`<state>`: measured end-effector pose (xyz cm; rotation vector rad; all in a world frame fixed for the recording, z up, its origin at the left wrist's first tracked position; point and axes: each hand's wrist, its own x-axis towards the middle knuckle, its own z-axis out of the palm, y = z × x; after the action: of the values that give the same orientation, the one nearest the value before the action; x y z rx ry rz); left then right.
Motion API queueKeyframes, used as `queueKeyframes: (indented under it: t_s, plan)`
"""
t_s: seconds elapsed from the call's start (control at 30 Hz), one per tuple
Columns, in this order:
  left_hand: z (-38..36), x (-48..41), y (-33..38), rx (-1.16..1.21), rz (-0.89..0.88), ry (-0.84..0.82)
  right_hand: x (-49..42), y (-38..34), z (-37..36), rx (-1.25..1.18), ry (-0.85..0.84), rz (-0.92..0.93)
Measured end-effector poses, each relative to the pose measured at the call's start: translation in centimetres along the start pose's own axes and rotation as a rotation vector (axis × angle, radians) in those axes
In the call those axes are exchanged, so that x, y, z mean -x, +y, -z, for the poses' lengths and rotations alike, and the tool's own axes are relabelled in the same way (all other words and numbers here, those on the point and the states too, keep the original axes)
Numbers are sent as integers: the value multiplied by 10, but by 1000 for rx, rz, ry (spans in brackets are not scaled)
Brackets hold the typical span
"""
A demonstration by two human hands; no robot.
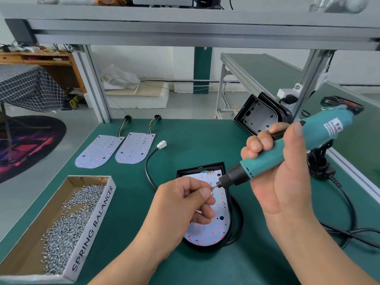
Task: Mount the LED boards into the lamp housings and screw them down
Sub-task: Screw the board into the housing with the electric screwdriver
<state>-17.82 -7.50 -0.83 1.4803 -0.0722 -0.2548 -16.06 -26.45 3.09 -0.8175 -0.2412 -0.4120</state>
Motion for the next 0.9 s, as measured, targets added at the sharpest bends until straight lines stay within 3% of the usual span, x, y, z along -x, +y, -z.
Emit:
queueKeyframes:
  t_s: [0.4, 0.73, 0.9]
  plan:
    - [3, 0, 0, -17, -99, -58, -2, 6, 5, -58, 96, -61]
    - [8, 0, -13, -425, -260, -92, -4, 12, 10, -76, 119, -119]
    - [8, -2, -13, -400, -273, -96, -5, 13, 12, -96, 154, -114]
